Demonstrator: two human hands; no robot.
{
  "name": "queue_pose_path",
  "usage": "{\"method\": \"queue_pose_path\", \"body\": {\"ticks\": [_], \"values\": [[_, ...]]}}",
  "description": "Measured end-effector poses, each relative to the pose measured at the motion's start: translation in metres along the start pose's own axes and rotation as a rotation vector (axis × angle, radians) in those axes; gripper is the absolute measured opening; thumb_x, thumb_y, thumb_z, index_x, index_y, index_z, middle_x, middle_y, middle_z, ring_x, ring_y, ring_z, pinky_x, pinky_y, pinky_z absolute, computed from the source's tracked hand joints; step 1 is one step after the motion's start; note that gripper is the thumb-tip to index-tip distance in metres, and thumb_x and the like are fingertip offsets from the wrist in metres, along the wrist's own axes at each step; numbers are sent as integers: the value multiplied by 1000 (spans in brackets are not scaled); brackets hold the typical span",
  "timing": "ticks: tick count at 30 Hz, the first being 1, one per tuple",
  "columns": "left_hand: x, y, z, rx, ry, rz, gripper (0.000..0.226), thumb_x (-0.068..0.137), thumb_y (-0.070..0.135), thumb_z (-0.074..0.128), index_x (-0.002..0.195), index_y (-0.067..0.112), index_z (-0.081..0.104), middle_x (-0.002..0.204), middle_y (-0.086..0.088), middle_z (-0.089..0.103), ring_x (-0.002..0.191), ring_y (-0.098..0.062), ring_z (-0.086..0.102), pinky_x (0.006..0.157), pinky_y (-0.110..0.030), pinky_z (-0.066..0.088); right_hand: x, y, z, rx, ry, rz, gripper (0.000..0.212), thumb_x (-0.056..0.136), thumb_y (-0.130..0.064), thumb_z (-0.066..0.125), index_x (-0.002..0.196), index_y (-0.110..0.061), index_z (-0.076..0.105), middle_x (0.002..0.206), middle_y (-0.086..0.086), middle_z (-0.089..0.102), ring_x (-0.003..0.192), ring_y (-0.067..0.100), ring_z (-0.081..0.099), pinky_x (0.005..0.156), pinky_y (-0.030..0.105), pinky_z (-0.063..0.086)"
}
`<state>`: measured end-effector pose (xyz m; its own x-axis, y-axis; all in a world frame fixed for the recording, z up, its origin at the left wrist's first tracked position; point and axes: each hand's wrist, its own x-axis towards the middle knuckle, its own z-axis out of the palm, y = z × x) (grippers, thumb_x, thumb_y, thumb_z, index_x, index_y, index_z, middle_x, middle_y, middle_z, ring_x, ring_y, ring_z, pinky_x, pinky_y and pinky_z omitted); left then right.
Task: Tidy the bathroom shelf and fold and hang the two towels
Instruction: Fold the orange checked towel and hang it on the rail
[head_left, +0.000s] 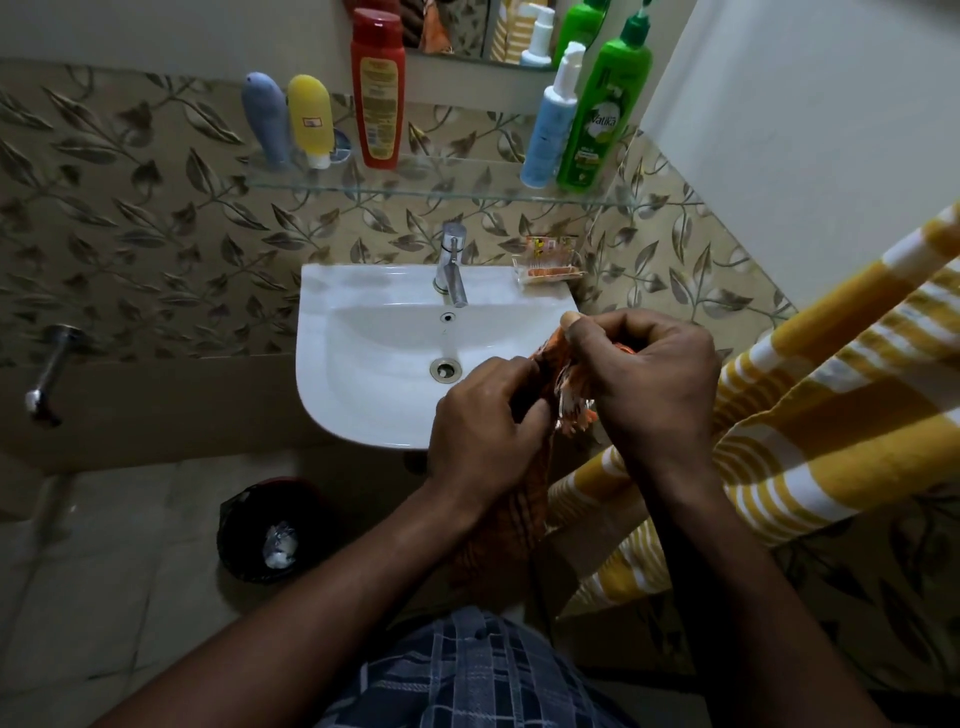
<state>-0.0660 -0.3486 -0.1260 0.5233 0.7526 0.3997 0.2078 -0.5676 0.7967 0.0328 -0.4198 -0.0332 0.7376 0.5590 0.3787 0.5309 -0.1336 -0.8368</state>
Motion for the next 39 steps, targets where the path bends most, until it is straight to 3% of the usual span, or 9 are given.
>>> {"method": "queue_pose_path", "body": {"ticks": [7,12,16,20,24,29,33,37,39], "values": [[-6,-12,19,52,-127,-152,20,91,32,66,107,24,75,90,6,76,76,-10,67,58,-18,44,12,-10,-8,-39,65,-63,18,90,-27,79,73,-20,79,66,-10,73,63,6,71,64,29,59],[-2,-14,6,-170,-63,-283,9,97,22,65,92,22,73,77,6,70,70,-8,65,62,-35,53,26,-2,-21,-154,175,-74,11,92,-26,76,82,-25,77,70,-16,72,61,0,70,59,22,59],[2,-25,-20,-345,-161,-305,17,100,18,63,85,26,66,79,8,66,74,-11,61,68,-35,50,25,20,-33,-370,205,-112,7,93,-30,71,86,-30,71,78,-14,68,70,4,67,68,36,62],[6,-43,-44,-346,-351,-211,21,98,32,55,79,32,64,76,15,62,76,-9,57,75,-37,44,14,43,-31,-477,173,-116,13,89,-31,69,83,-20,72,81,-4,68,73,16,64,69,45,58],[9,-42,-60,-213,-340,-93,18,98,37,53,82,33,60,73,24,60,72,1,55,71,-25,39,3,49,-21,-452,127,-115,11,86,-27,70,82,-18,74,78,-6,65,72,16,62,67,40,56],[-1,-48,-65,-336,-440,-120,22,91,55,70,93,34,64,82,16,64,73,-4,59,68,-27,46,5,43,-15,-372,143,-75,8,85,-28,69,80,-23,72,75,-6,68,69,15,65,67,41,58],[-8,-55,-71,-119,-230,94,12,90,40,78,99,32,74,97,14,67,66,-6,62,63,-17,46,9,31,-21,-307,168,-76,12,85,-29,68,81,-21,76,74,-6,71,68,14,68,67,45,60],[-14,-61,-78,-76,47,174,19,88,25,71,94,11,82,100,3,66,89,-10,68,74,-26,57,2,20,-18,-313,96,-89,9,84,-31,69,77,-26,74,72,-10,70,67,10,67,67,43,60],[-16,-59,-81,-71,78,167,14,90,19,70,93,9,80,93,2,68,86,-11,67,71,-26,55,0,17,-15,-312,87,-76,8,84,-27,72,76,-27,72,71,-12,69,67,8,67,67,42,60]]}}
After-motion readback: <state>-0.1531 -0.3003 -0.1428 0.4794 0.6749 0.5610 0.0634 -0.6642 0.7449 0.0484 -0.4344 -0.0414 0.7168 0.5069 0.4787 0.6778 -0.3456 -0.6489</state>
